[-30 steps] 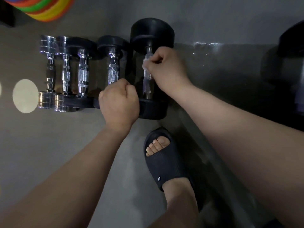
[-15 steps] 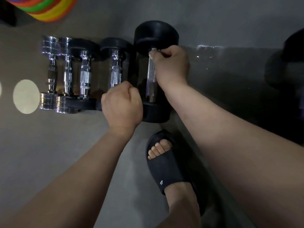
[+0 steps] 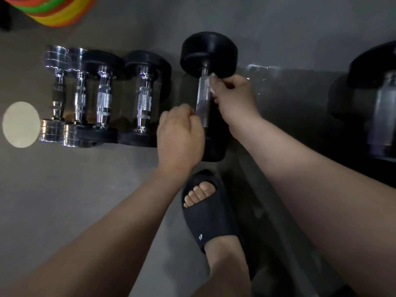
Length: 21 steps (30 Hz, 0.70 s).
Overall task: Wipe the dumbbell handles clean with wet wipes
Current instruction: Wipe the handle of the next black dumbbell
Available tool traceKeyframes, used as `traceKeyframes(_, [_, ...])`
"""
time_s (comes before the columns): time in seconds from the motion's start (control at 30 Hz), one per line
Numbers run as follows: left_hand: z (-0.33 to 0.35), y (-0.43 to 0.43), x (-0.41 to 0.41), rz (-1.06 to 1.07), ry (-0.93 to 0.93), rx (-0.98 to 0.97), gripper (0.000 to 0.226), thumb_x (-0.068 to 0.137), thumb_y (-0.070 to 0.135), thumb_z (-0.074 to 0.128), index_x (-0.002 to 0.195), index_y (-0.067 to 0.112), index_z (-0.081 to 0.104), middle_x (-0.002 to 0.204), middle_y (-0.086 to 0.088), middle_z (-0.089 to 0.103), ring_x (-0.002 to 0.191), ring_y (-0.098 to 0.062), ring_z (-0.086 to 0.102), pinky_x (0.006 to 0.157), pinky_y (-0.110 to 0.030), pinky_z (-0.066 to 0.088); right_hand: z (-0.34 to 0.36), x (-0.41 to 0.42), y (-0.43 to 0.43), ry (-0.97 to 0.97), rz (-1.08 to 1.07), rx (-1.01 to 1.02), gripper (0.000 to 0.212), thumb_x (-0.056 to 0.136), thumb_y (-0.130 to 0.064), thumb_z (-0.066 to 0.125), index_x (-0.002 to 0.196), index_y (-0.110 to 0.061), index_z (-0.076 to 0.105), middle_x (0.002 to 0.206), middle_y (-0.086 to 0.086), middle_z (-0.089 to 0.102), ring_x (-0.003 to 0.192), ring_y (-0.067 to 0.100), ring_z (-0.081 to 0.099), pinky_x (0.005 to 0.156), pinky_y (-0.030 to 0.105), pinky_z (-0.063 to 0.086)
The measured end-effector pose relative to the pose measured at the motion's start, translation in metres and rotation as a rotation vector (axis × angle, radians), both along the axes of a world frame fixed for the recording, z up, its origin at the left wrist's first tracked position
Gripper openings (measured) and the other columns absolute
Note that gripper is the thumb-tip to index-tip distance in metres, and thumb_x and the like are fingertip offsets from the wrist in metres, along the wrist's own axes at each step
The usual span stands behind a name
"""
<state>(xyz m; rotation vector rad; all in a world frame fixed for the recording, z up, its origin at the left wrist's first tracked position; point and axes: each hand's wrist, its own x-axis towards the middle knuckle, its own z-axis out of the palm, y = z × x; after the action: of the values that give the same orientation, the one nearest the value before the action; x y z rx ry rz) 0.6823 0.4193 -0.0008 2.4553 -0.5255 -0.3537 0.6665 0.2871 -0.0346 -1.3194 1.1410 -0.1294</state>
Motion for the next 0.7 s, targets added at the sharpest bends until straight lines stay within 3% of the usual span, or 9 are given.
traceKeyframes(0.1, [-0.001,-0.003,-0.003,0.056,0.095,-0.123,0.019,0.089,0.014,0.047,0.078,0.012,0.062,0.078,0.002,0.063,0.086,-0.022,0.058,0.077,-0.038,0.048,-0.005,-0.017,-0.003,0.042,0.043,-0.021,0.027,0.09,-0.047,0.066,0.09,-0.02,0.067,0.087,-0.004,0.074,0.083,0.016,0.07,0.086,0.042,0.058])
traceKeyframes(0.23, [-0.005,0.005,-0.003,0.131,0.221,-0.115,0.018,0.089,0.009,0.048,0.086,0.014,0.065,0.083,0.004,0.065,0.083,-0.009,0.057,0.073,-0.025,0.041,-0.003,-0.013,-0.014,0.01,-0.009,-0.041,0.024,0.087,-0.041,0.069,0.079,-0.018,0.067,0.077,0.0,0.073,0.072,0.017,0.068,0.08,0.049,0.059])
traceKeyframes(0.3, [-0.008,0.003,-0.005,0.189,0.307,-0.115,0.02,0.09,0.008,0.046,0.088,0.016,0.064,0.083,0.005,0.063,0.079,-0.008,0.055,0.07,-0.024,0.04,0.001,-0.015,-0.011,0.012,-0.02,-0.05,0.024,0.088,-0.039,0.07,0.078,-0.018,0.066,0.074,0.001,0.072,0.07,0.017,0.067,0.078,0.047,0.06])
traceKeyframes(0.47, [-0.01,0.002,-0.004,0.213,0.299,-0.113,0.02,0.09,0.009,0.044,0.096,0.017,0.062,0.092,0.001,0.064,0.084,-0.012,0.056,0.073,-0.027,0.041,0.006,-0.037,0.003,0.014,0.162,-0.185,0.022,0.09,-0.036,0.071,0.078,-0.019,0.064,0.074,-0.009,0.066,0.07,0.007,0.061,0.068,0.026,0.049])
traceKeyframes(0.7, [-0.009,-0.004,-0.011,0.188,0.287,-0.113,0.02,0.089,0.01,0.043,0.094,0.021,0.059,0.091,0.0,0.064,0.084,-0.018,0.057,0.073,-0.03,0.043,0.008,-0.007,-0.01,0.026,-0.02,-0.29,0.025,0.091,-0.034,0.07,0.079,-0.012,0.066,0.074,-0.005,0.067,0.072,0.01,0.063,0.073,0.033,0.054])
